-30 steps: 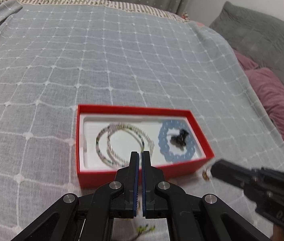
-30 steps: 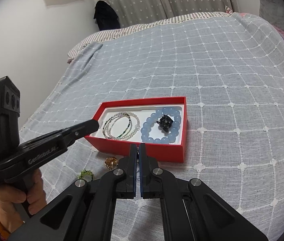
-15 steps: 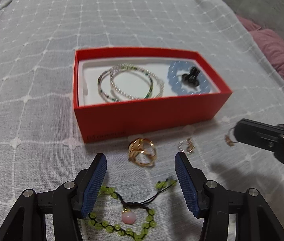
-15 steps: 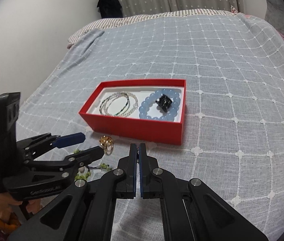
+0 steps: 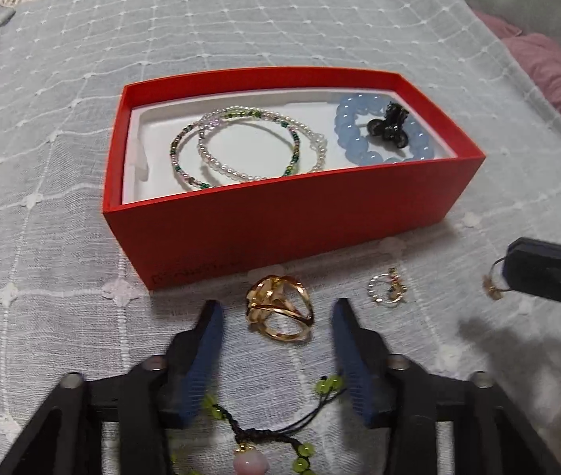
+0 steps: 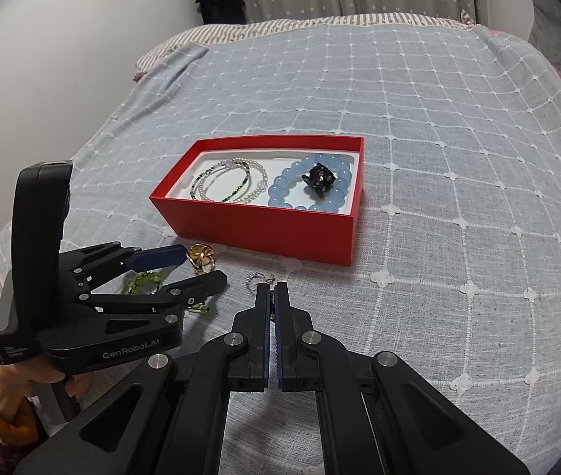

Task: Organize jewelry
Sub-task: 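Close the left gripper on the gold ring with green stone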

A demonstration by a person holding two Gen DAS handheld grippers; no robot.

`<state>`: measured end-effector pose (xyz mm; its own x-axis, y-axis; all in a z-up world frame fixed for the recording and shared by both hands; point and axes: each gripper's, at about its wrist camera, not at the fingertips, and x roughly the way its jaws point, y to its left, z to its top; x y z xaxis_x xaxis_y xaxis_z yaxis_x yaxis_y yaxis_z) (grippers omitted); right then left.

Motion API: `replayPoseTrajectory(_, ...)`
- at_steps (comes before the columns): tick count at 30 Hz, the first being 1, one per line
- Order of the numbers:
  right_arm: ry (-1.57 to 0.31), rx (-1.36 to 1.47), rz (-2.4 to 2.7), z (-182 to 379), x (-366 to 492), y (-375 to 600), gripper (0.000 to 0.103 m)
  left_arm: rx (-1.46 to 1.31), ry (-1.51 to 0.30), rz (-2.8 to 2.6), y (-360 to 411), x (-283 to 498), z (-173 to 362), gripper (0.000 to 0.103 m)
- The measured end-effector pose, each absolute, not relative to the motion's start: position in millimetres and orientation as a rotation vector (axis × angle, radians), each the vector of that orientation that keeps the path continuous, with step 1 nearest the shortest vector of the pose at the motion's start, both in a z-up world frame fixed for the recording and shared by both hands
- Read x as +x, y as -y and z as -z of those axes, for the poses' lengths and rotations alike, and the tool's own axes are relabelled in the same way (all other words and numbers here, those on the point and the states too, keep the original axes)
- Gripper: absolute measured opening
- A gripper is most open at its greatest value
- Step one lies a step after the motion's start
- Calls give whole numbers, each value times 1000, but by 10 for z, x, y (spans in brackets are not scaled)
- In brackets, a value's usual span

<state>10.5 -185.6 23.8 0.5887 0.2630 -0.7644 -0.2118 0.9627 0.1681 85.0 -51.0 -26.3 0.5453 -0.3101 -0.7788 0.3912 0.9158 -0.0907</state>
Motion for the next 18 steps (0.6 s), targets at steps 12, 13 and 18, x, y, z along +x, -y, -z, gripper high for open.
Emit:
replayPoseTrajectory(12, -896, 62, -271, -258, 101, 1846, 1, 112, -893, 432, 489, 757, 142, 26)
replayPoseTrajectory(13, -895, 63, -271, -263, 100, 1846, 1, 113, -886, 434, 484, 741, 113, 26)
replayPoseTrajectory(18, -879, 66, -270, -315, 108, 1833, 1, 89, -830, 443, 426, 673, -106, 26)
